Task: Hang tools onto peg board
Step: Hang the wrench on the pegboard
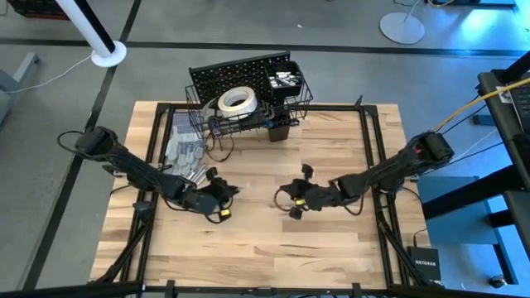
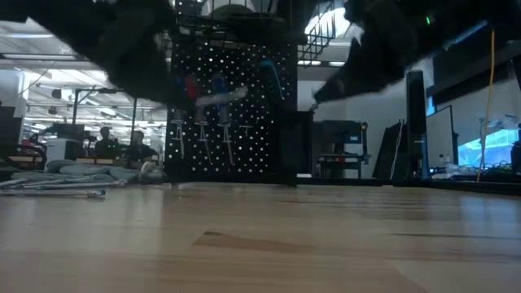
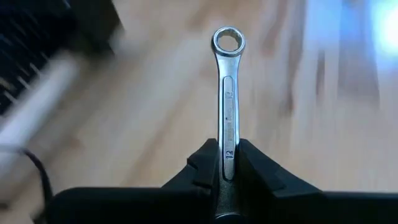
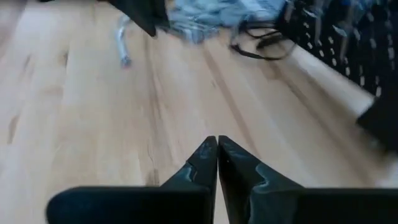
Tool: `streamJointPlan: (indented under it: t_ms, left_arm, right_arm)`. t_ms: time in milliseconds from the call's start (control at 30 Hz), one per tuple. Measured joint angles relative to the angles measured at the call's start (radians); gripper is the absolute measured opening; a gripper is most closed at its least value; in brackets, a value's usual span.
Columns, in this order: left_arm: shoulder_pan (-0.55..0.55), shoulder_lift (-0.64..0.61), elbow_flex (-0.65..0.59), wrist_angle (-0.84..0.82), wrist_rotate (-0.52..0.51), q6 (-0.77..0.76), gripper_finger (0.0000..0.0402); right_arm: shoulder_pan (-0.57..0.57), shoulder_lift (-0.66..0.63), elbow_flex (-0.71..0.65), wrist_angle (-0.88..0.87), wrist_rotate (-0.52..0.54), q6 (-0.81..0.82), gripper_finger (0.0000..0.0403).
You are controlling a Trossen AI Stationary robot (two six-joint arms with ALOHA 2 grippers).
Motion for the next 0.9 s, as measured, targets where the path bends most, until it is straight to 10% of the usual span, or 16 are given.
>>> streamJointPlan:
  t_ms: [367,567,900]
  left_arm:
    - [0.046,0.003,0.001,0.432,-0.145,0.226,0.0029]
    - [0.069,0.003,0.001,0.479,-0.174,0.280,0.0029]
    - [0.068,0.003,0.001,0.485,-0.193,0.301,0.0029]
  right_arm:
    - [-0.081,0.167,-0.127,0.833,-0.008,0.176,0.0142]
    - [-0.125,0.316,0.000,0.999,-0.015,0.172,0.0186]
    - [-0.148,0.442,0.160,1.057,0.028,0.120,0.0147]
